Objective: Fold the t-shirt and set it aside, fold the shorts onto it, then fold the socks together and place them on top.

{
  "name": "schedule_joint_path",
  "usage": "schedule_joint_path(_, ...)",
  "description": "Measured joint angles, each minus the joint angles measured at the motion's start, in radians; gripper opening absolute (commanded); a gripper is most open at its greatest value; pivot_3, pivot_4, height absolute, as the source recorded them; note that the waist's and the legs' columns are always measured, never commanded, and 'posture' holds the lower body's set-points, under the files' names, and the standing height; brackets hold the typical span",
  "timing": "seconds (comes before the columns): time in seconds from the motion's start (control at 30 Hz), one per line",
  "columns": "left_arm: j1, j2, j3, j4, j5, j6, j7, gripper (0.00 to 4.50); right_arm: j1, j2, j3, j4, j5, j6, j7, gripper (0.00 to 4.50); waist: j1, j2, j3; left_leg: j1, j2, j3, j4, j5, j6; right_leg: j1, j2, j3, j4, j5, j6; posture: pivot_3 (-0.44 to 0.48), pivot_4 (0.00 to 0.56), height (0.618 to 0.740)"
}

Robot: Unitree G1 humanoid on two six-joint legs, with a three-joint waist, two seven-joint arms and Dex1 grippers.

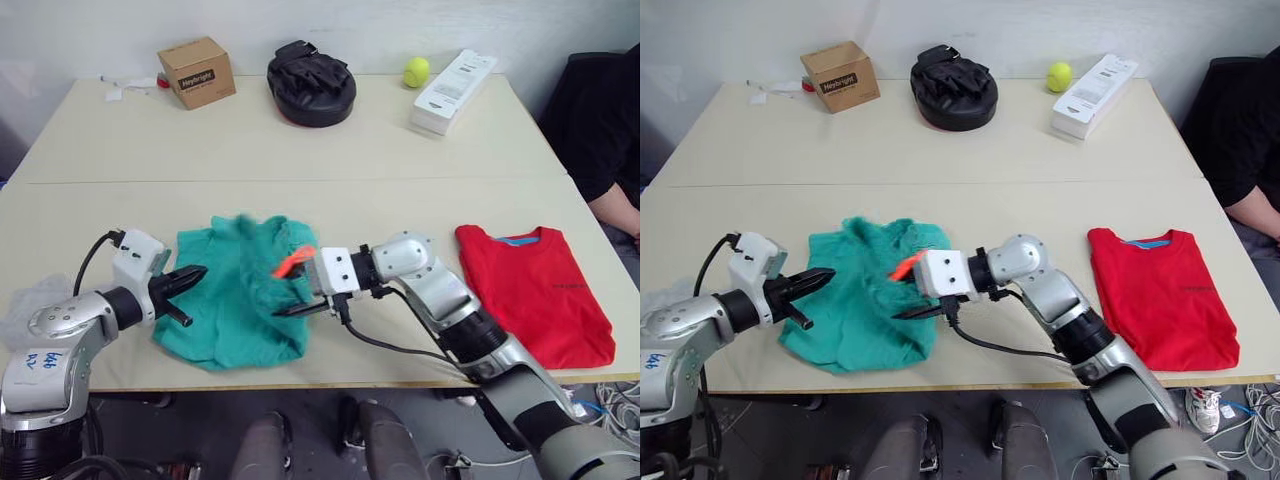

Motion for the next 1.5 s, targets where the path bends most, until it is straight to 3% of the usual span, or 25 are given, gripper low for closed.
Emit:
schedule_joint_path(0.1, 0.002, 0.001, 0.0, 0.005, 0.0, -0.008, 0.013, 0.0, -0.029, 0.044, -0.003, 0.032, 0.0, -0.034, 0.009, 4.4, -0.001, 0.0, 0.0, 0.0, 0.0, 0.0, 0.0, 0.0, 0.0, 0.0, 0.0, 0.0, 0.0, 0.0, 0.0, 0.0, 0.15, 0.74)
schedule_joint_path(0.37, -0.037, 0.066, 0.042, 0.024, -0.074, 0.003, -0.013, 0.0, -0.055, 0.004, -0.073, 0.034, 0.047, 0.022, 0.042, 4.46, 0.001, 0.0, 0.0, -0.001, -0.001, 0.0, 0.0, 0.0, 0.0, -0.001, -0.001, 0.0, 0.0, 0.0, -0.001, 0.0, 0.15, 0.74)
schedule_joint_path(0.47, -0.096, 0.132, 0.05, -0.001, -0.159, 0.039, -0.072, 0.0, -0.049, -0.059, -0.127, 0.013, 0.063, 0.08, 0.042, 3.85, 0.003, 0.0, 0.0, -0.001, -0.001, 0.0, 0.0, -0.001, -0.001, -0.001, -0.001, 0.0, 0.0, 0.0, -0.001, 0.0, 0.15, 0.74)
schedule_joint_path(0.63, -0.222, 0.2, -0.012, -0.031, -0.251, 0.075, -0.136, 0.0, 0.042, -0.107, -0.139, -0.047, 0.06, 0.145, 0.029, 2.1, -0.002, 0.0, 0.0, -0.001, -0.001, 0.001, -0.002, 0.001, -0.006, -0.001, -0.001, 0.0, -0.001, -0.001, -0.001, 0.0, 0.15, 0.74)
schedule_joint_path(0.83, -0.216, 0.285, -0.239, -0.074, -0.223, 0.063, -0.182, 0.0, 0.066, -0.065, -0.105, -0.041, -0.01, 0.148, -0.041, 0.02, -0.023, 0.001, 0.001, 0.0, -0.001, 0.003, -0.002, 0.002, -0.007, -0.002, 0.0, 0.001, 0.0, -0.001, -0.001, 0.0, 0.15, 0.74)
schedule_joint_path(1.0, -0.068, 0.304, -0.386, 0.025, -0.083, -0.022, -0.141, 0.0, 0.034, 0.019, -0.078, 0.063, -0.086, 0.114, -0.128, 0.02, -0.026, 0.002, 0.001, 0.0, 0.001, 0.002, -0.003, 0.003, -0.008, -0.005, 0.001, 0.001, 0.002, -0.002, -0.003, 0.0, 0.15, 0.74)
schedule_joint_path(1.27, 0.085, 0.291, -0.247, 0.026, -0.057, -0.096, -0.073, 0.0, -0.035, 0.104, -0.029, 0.229, -0.187, 0.028, -0.181, 0.02, -0.027, 0.002, 0.001, 0.001, 0.001, 0.001, -0.003, 0.001, -0.005, -0.004, 0.0, 0.001, 0.003, -0.002, -0.004, 0.0, 0.15, 0.74)
schedule_joint_path(1.5, 0.143, 0.212, -0.196, -0.014, -0.057, -0.095, -0.005, 0.0, -0.049, 0.163, 0.013, 0.389, -0.277, -0.033, -0.249, 0.02, -0.026, 0.002, 0.001, 0.002, 0.0, 0.001, -0.003, 0.001, -0.005, -0.003, 0.0, 0.001, 0.004, -0.002, -0.004, 0.0, 0.15, 0.74)
